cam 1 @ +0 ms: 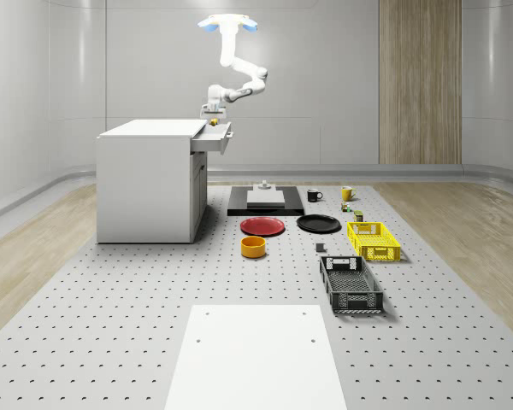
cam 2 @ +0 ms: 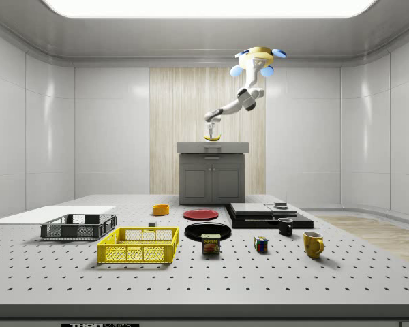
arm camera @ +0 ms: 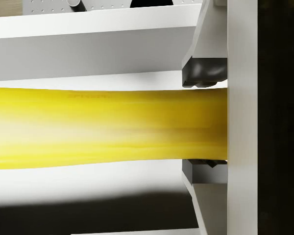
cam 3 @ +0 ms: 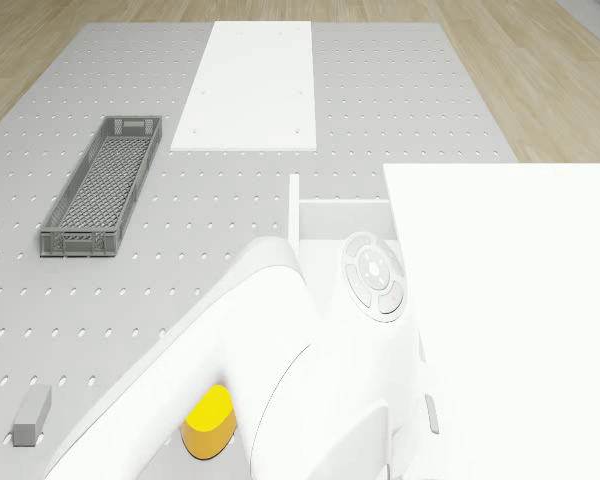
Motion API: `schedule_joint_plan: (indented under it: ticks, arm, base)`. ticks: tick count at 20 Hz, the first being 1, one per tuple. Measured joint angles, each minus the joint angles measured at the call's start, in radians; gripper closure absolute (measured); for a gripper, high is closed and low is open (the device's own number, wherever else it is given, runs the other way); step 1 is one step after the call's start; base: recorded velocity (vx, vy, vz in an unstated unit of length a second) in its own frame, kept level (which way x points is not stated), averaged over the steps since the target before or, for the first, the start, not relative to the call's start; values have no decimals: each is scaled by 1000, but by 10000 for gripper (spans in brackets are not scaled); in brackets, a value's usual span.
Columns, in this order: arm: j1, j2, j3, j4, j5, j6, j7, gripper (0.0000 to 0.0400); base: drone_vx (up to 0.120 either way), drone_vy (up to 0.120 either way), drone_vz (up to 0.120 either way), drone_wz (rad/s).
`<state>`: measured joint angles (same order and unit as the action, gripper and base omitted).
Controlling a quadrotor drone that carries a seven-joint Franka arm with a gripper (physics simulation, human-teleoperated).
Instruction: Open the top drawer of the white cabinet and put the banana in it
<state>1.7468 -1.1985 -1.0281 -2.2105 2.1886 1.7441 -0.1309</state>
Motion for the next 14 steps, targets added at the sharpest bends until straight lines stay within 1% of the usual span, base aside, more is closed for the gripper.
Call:
schedule_joint_plan:
  ticks: [9,13,14]
  arm:
    - [9,43,44,68,50,39,18,207]
    - [10,60,56,90,66,49,27,207]
    - [9,64,57,94,69,50,28,192]
  base:
    - [0,0,0,0]
    - [0,0,0,0]
    - [0,0,0,0]
